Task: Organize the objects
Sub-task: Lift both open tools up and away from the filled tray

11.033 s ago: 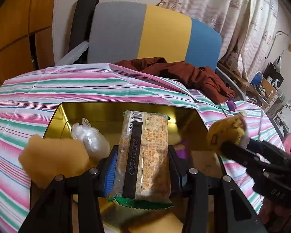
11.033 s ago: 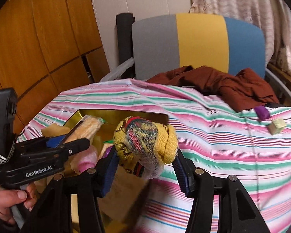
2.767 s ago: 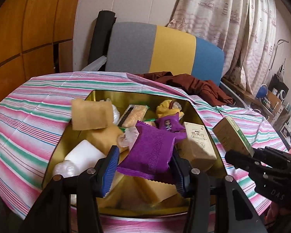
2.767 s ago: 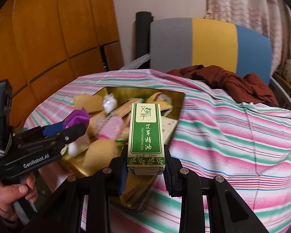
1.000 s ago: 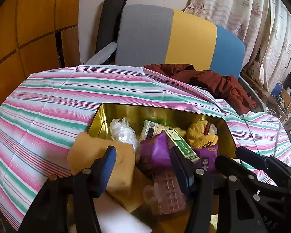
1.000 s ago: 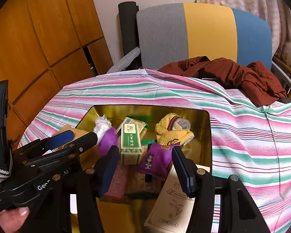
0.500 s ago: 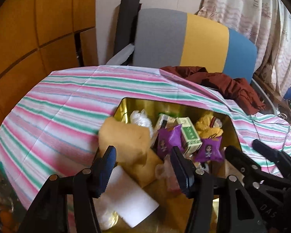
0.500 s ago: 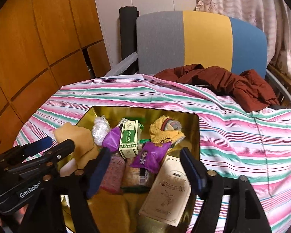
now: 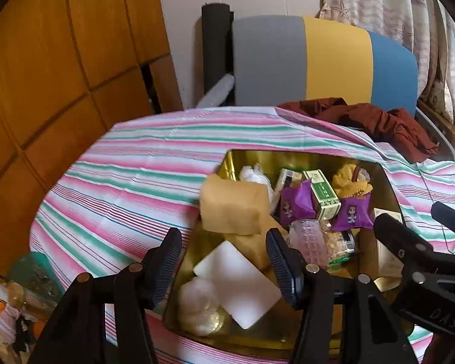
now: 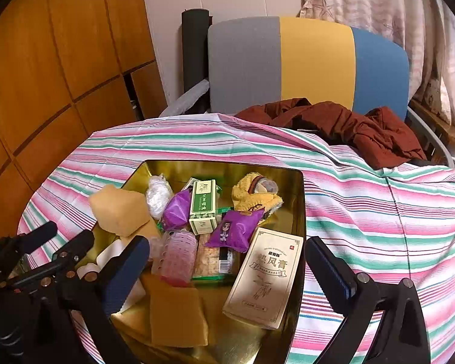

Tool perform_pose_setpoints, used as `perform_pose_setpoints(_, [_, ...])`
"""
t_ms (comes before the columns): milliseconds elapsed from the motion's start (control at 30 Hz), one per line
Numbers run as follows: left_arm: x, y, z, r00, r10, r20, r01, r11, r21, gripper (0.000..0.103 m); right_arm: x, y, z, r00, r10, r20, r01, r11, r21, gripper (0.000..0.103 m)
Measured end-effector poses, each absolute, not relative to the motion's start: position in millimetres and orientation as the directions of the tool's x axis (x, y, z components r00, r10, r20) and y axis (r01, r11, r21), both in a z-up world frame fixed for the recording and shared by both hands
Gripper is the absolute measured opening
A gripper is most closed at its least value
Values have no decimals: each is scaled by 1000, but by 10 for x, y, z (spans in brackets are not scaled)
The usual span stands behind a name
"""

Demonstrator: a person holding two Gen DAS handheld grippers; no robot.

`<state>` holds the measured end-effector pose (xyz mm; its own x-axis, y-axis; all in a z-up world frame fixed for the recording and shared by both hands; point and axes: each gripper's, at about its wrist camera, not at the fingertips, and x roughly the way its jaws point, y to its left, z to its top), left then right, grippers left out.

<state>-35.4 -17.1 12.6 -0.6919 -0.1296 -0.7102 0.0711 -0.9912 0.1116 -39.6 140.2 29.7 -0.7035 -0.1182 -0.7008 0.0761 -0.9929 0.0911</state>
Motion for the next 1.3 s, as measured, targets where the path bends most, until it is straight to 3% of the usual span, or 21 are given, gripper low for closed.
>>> perform_pose_setpoints(500, [-320,-290,143,-677,-98,-729,106,-994,36,58,-333,1395,319,-663,33,-748,-55,-998,4,103])
perform_pose_setpoints(1300, [-278,-241,176,-673,-97,-733,85,-995,54,58,-322,1394,331,-673,67,-736,-74,-997,-24,103])
